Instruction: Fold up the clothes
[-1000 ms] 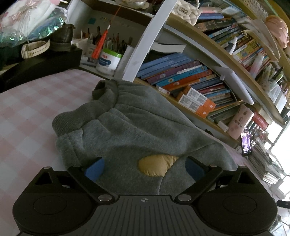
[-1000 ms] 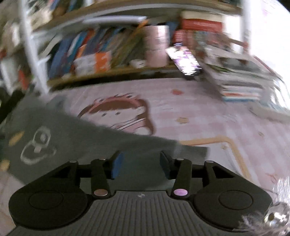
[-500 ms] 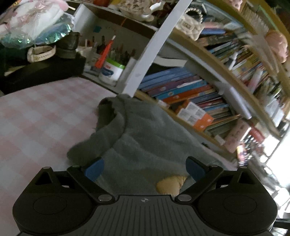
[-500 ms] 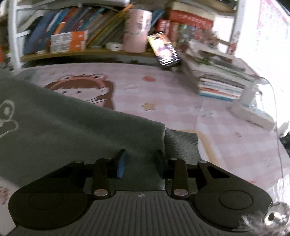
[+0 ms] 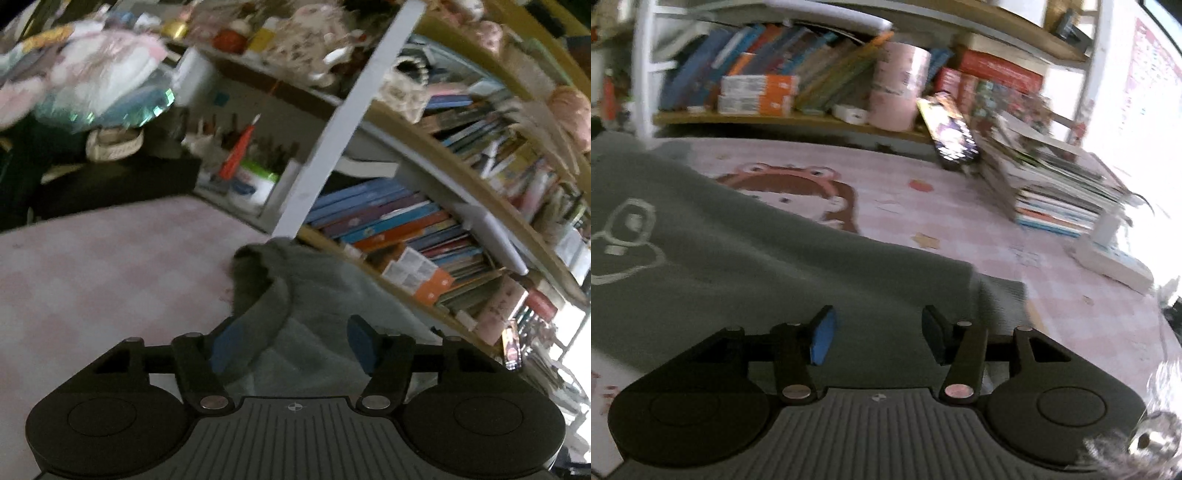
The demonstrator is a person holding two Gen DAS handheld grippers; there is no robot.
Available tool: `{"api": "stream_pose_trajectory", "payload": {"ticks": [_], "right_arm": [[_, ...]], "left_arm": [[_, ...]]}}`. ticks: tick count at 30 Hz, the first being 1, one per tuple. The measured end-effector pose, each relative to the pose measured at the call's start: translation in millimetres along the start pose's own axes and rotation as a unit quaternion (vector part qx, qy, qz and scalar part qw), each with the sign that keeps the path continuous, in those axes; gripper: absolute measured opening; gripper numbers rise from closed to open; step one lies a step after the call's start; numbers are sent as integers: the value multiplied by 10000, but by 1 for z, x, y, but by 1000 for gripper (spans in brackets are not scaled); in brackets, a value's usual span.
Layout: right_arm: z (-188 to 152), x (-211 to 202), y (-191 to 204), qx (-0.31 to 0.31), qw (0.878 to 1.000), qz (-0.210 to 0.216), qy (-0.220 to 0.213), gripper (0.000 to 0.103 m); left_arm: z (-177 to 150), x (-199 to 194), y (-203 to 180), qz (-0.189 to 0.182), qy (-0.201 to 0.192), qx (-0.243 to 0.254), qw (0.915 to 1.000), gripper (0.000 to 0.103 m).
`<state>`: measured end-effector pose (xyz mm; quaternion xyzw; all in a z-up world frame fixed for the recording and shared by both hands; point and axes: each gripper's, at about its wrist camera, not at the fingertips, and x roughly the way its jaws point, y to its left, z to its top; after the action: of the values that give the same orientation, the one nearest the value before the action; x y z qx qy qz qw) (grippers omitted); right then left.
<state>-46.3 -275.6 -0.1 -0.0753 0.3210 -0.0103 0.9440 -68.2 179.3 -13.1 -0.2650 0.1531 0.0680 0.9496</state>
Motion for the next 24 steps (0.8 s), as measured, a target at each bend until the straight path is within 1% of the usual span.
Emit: {"api": "stream_pose_trajectory", "payload": {"ticks": [2, 6, 8, 10, 12, 14, 16, 19, 21, 24], "right_arm": [[2, -4, 10, -87, 9998, 173, -55, 52], [1, -6, 26, -264, 9987, 430, -61, 59], [-1, -5, 28, -260, 9984, 499, -28, 60], [-4, -4, 29, -228, 9982, 559, 0, 61], [-5, -3, 26, -150, 9980, 615, 38, 64], [-6, -4, 24, -88, 9976, 678, 74, 66], [-7, -4, 21, -20, 9970, 766, 88, 67], [-10, -4, 17, 144, 9958, 903, 95, 71], [-12, -4, 16, 177, 9949, 986, 96, 79], [-13, -4, 17, 145, 9944, 1043, 93, 84]], "left_arm": [[0, 3, 2, 84, 90, -63, 9999, 67], [-1, 10, 5, 209, 293, -141, 9993, 70], [-2, 13, 6, 289, 399, -175, 9986, 70], [-2, 15, 3, 354, 445, -99, 9983, 70], [-3, 18, -4, 457, 523, 126, 9975, 71], [-4, 22, -13, 577, 640, 465, 9952, 73], [-5, 25, -20, 691, 753, 802, 9915, 73], [-7, 27, -27, 769, 895, 1205, 9857, 72], [-7, 28, -29, 790, 955, 1365, 9829, 72], [-9, 30, -35, 902, 1066, 1738, 9748, 72]]}}
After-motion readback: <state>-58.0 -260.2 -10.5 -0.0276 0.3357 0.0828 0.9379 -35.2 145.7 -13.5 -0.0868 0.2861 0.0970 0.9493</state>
